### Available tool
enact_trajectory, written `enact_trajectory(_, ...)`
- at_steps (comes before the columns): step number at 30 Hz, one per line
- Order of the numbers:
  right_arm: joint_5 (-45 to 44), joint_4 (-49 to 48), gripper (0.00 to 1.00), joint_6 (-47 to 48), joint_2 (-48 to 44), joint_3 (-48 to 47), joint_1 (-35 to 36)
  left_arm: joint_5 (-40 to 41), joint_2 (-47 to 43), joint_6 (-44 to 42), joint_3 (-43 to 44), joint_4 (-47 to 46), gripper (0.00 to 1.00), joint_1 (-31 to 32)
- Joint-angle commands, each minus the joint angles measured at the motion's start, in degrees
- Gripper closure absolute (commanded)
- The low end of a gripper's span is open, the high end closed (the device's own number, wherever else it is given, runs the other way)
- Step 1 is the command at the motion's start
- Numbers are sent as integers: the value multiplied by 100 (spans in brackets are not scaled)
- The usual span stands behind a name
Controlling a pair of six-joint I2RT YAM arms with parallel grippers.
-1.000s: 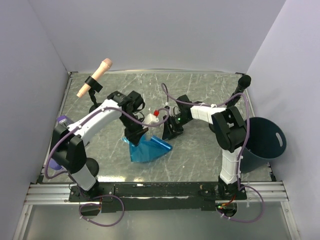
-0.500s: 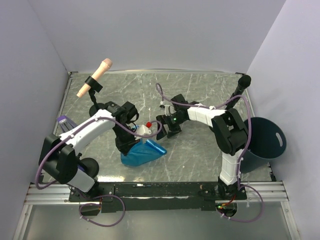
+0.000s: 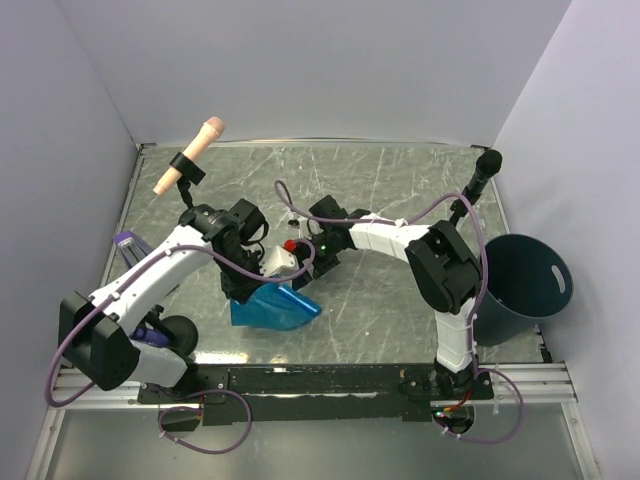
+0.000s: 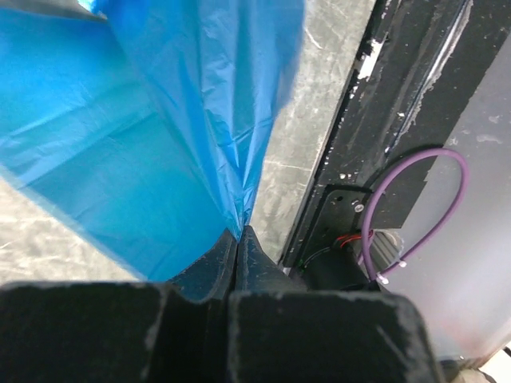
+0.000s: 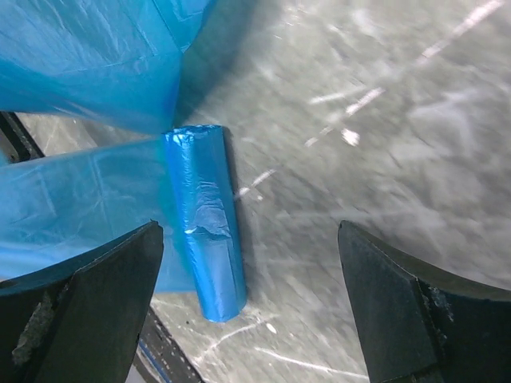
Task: Put the trash bags into the trash bin
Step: Unfold the trash bag at the center of the board.
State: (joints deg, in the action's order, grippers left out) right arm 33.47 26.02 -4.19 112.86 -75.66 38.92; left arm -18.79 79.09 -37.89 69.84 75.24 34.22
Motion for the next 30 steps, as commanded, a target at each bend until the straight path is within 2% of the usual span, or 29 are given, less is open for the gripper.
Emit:
enact_trajectory(1, -473, 298, 3, 190, 456, 86, 335, 121, -236, -8, 546, 183, 99, -3)
enact_trajectory(4, -614, 447, 3, 199, 579, -71, 415, 112, -192, 1, 978, 333, 99, -3)
enact_trajectory(7, -632, 605, 3, 225, 746, -265, 468, 95, -323, 89, 979, 342, 99, -11)
enact_trajectory(15, -587, 694, 5, 339, 852, -292, 582, 305, -938, 212, 162, 351, 99, -11)
enact_trajectory(20, -842, 957, 8, 366, 1097, -274, 705, 262, -1220, -25, -550, 333, 99, -3)
enact_trajectory(23, -930, 1010, 11, 366, 1203, -187, 775, 270, -1317, -166, -875, 307, 99, -3)
enact_trajectory(27, -930, 984, 22, 576, 1282, -116, 898, 218, -1387, -166, -1236, 105, 99, -3)
enact_trajectory(30, -869, 1028, 24, 568, 1370, -177, 995, 156, -1449, -114, -1377, -71, 99, -3)
